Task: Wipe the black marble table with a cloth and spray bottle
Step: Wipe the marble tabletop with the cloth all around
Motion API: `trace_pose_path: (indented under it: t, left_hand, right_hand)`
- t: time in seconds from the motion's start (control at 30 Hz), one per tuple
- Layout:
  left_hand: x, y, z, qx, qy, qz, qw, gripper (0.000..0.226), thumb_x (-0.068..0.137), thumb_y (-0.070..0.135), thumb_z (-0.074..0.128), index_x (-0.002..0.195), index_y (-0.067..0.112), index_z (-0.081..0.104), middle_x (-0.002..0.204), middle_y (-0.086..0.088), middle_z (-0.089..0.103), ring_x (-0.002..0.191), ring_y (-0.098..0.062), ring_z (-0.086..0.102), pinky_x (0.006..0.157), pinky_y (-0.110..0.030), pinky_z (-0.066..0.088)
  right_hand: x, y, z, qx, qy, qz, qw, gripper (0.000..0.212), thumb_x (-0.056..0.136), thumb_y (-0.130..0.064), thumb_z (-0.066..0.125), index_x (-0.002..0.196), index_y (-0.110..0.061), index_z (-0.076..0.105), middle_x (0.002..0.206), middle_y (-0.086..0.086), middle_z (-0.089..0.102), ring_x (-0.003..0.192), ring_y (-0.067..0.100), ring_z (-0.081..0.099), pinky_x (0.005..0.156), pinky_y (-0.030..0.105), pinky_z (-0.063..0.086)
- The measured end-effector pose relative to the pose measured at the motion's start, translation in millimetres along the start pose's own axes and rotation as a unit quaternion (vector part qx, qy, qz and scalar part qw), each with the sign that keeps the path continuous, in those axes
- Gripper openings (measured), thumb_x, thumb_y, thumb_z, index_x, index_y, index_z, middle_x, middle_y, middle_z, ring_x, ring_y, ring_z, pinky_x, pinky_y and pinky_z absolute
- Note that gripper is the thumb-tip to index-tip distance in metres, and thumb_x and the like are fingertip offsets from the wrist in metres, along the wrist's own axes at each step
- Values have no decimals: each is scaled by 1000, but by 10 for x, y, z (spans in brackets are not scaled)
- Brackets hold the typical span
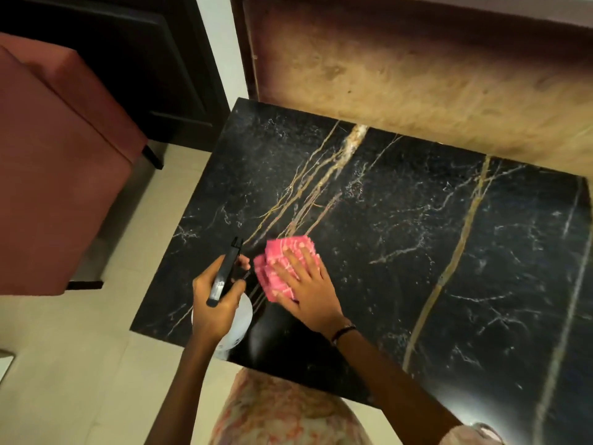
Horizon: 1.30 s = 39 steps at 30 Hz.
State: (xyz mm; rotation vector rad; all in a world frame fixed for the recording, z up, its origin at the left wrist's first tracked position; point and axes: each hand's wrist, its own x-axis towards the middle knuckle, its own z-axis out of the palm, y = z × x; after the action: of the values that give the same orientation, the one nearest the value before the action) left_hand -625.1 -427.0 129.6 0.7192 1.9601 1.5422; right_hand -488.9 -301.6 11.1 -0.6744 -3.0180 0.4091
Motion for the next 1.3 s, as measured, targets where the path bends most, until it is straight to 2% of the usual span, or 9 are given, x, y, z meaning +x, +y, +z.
trace_pose_path:
  t: [0.13,0.23,0.3,0.4,0.47,0.63,0.93,1.07,1.3]
  left_hand:
    - [2,-7,50,10,6,-21,1000,26,76,1,53,100,5,64,67,7,64,58,-8,59,61,-15,50]
    - [-550,239,164,18,-23,-18,999,25,80,1,56,103,5,64,76,4,64,66,-33,56,75,-60,49]
    - [-597,200,165,4,-20,-39,999,25,81,-1,57,100,14,65,82,4,67,63,-26,59,82,-65,43]
    - [-615,121,190,9,-13,-74,997,30,85,-8,55,98,17,65,76,0,63,64,-37,55,68,-53,53]
    - [-673,80,150,-1,-18,-87,996,28,86,-2,57,98,22,65,71,-2,61,52,-20,51,50,-28,48]
    - [-843,84,-86,-23,20,-119,992,28,89,-4,53,103,19,62,78,-13,60,49,-6,56,47,-15,43]
    - [-994,5,-751,-4,36,-89,995,23,80,0,54,96,14,64,67,2,62,46,-8,45,46,-23,39]
    - [-970,-22,-1043,-5,47,-85,995,21,74,9,55,93,11,63,58,-12,50,44,-15,41,45,-27,36]
    - [-702,-97,-1359,-19,31,-62,997,25,79,-3,55,98,10,64,81,-1,65,45,-7,44,46,-25,37]
  right_hand:
    - [-649,539,-34,-43,-36,-72,996,60,94,-62,34,147,-34,29,155,0,31,146,27,16,115,49,16]
    - [-1639,839,-354,-58,-18,7,998,61,96,-62,27,149,-34,23,156,4,28,147,30,10,113,53,19]
    - [-1886,1056,-396,-26,-42,105,993,64,96,-63,20,150,-30,22,159,5,20,148,30,7,112,57,24]
    - [-1872,1242,-457,-7,-36,229,973,69,94,-65,14,151,-27,21,160,4,15,148,31,4,116,58,19]
    - [-1676,1148,-483,16,-29,298,954,71,92,-66,13,150,-27,23,159,6,17,147,34,3,115,58,18]
    - [-952,533,-376,72,4,404,912,84,84,-73,-2,151,-26,15,160,10,8,146,39,-2,115,59,6]
    - [33,-954,-109,110,-81,166,977,67,96,-53,37,152,-25,13,160,12,3,146,39,-5,111,56,-13]
    - [49,-1506,105,101,-113,12,988,69,86,-52,44,146,-22,32,152,17,34,139,44,27,104,69,30]
    - [-495,-1056,16,10,-127,-119,985,62,95,-59,33,148,-27,27,157,5,25,146,28,14,117,54,12]
